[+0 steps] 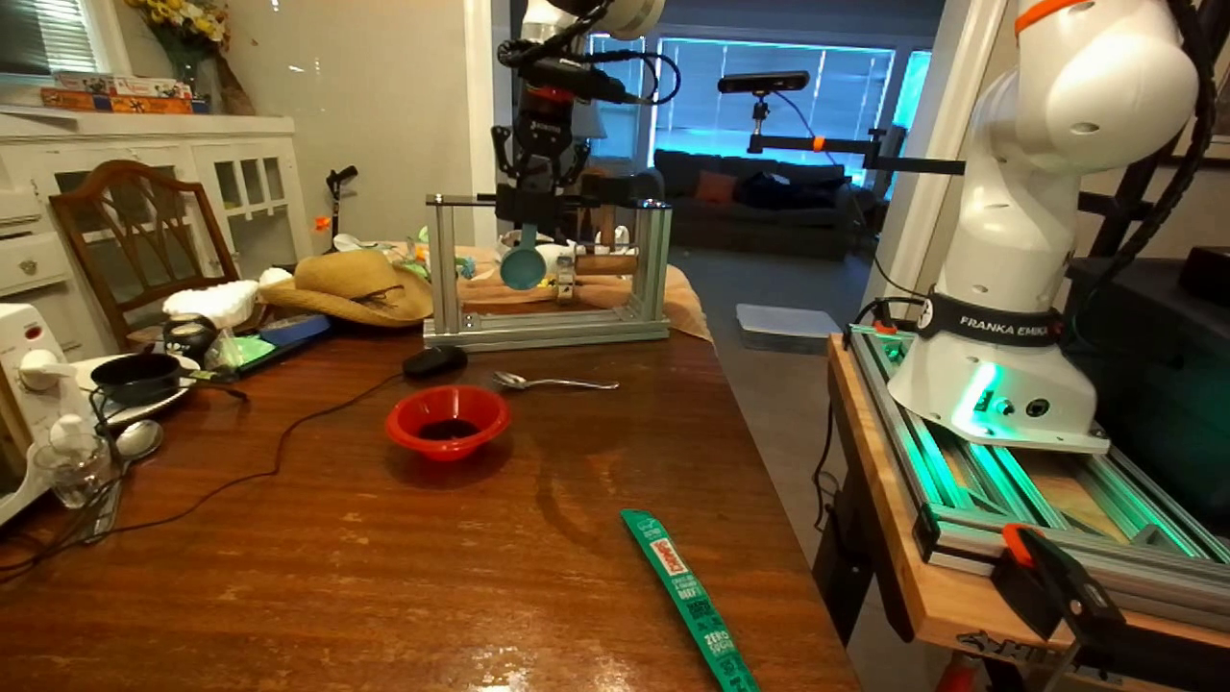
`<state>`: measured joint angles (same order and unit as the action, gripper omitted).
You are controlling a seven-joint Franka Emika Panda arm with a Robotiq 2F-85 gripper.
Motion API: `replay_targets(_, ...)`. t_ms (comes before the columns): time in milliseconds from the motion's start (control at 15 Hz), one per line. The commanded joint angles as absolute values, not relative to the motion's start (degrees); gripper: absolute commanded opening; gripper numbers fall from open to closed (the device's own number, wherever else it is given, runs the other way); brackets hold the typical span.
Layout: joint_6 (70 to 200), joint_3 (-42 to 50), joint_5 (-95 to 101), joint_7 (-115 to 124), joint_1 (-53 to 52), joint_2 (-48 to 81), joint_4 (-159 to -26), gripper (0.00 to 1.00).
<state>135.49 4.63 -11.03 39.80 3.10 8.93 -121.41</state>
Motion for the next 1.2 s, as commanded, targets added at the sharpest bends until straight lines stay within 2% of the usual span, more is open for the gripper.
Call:
replay_targets(0, 135.10, 5.04, -10.61, 40.90, 2.71, 9.78, -120.26, 0.23)
replay_targets(1133, 124.11, 8.78, -10.72, 46.87, 5.06, 19.19, -101.58, 0.23)
